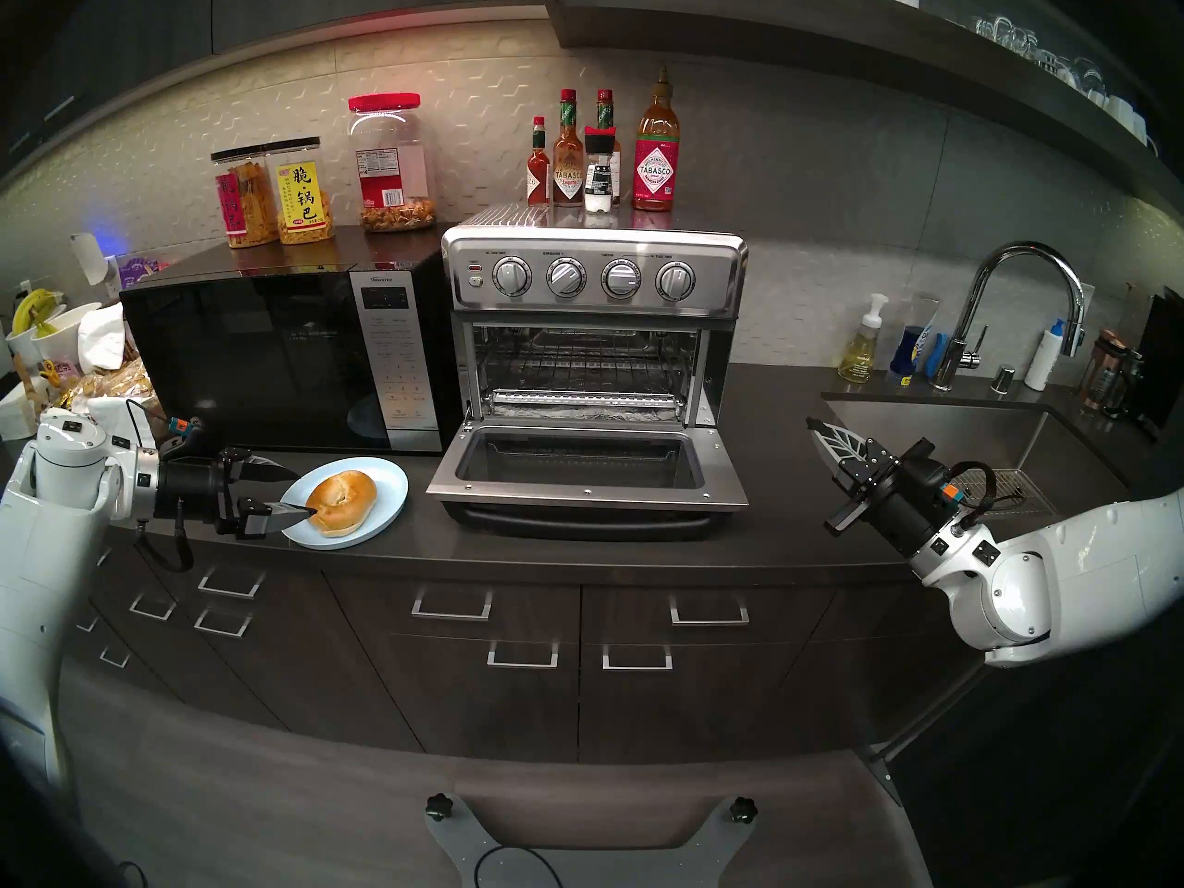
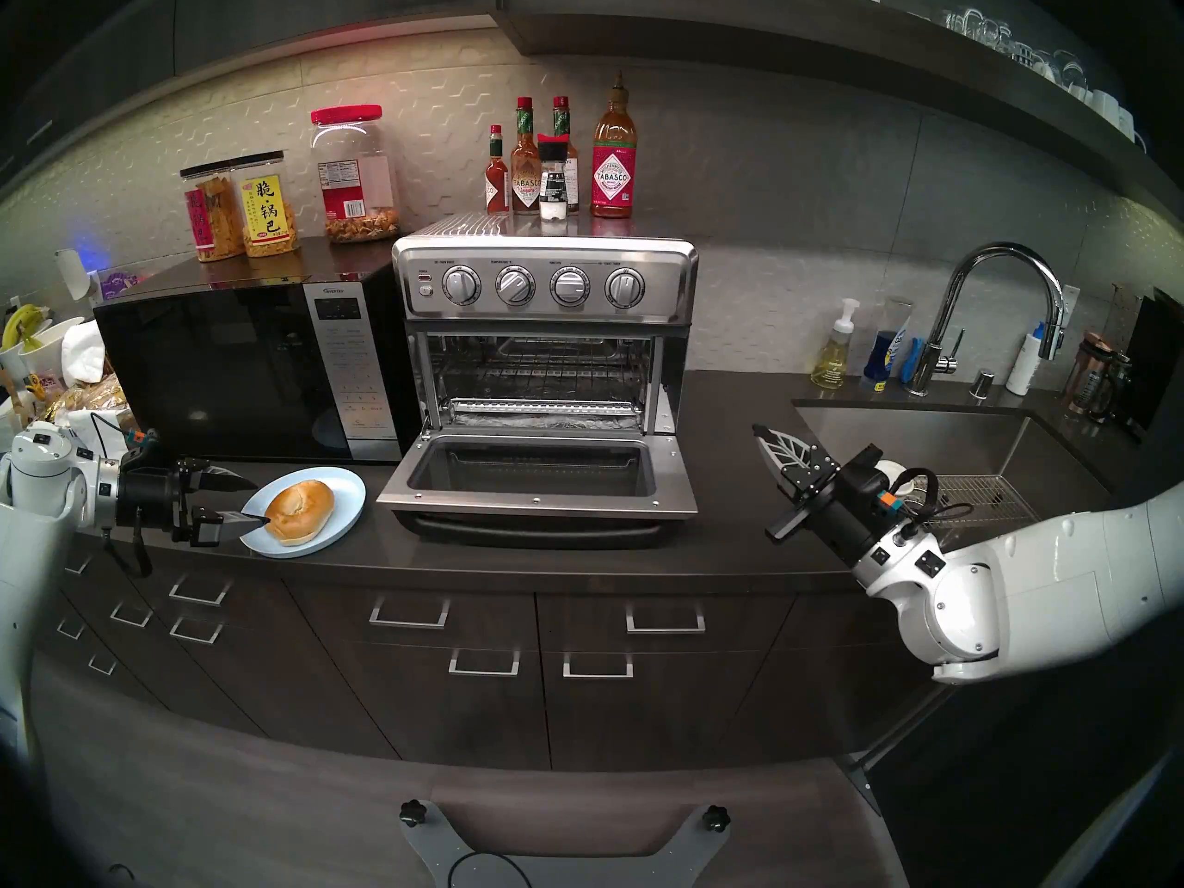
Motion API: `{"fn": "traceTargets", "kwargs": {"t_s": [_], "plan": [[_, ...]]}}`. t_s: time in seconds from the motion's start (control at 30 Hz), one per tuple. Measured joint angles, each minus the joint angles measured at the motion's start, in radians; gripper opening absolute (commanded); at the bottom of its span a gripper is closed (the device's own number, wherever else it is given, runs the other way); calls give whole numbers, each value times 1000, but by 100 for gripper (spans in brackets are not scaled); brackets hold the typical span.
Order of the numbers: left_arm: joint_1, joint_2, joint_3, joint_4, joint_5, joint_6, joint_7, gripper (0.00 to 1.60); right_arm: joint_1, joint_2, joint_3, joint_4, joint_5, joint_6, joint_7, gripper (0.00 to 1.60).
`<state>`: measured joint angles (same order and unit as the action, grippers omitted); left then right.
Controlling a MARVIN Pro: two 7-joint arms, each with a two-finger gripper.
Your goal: Open the oven and place the bagel inside on the rack
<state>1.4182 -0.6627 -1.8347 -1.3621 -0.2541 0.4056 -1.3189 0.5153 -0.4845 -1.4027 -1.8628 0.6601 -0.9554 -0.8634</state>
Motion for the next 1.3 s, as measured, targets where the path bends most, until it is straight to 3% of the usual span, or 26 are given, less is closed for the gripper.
{"fn": "traceTargets", "kwargs": {"t_s": [0.63, 1.3], "plan": [[-73, -44, 102, 34, -2, 62, 40, 160, 0, 0, 0, 0, 0, 0, 0, 0], [-83, -44, 135, 14, 6, 73, 33, 160, 0, 0, 0, 0, 0, 0, 0, 0]]}}
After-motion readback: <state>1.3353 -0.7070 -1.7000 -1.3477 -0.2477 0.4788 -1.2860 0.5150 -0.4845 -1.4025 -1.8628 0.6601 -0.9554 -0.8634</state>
